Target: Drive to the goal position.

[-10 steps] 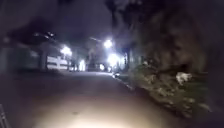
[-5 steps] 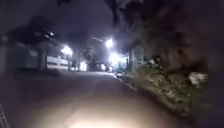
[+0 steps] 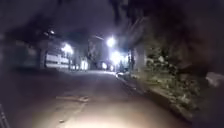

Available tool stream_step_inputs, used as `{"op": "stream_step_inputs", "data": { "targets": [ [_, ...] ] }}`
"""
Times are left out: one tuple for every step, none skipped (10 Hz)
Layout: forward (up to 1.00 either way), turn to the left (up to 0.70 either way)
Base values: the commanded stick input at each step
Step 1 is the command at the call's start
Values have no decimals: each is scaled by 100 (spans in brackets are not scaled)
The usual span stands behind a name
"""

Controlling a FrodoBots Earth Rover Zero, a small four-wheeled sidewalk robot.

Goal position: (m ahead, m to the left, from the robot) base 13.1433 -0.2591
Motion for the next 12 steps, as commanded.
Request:
{"op": "stream_step_inputs", "data": {
  "targets": [
    [70,0],
    [70,0],
    [70,0],
    [70,0],
    [70,0],
    [70,0],
    [70,0],
    [70,0],
    [70,0],
    [70,0],
    [70,0],
    [70,0]
  ]
}}
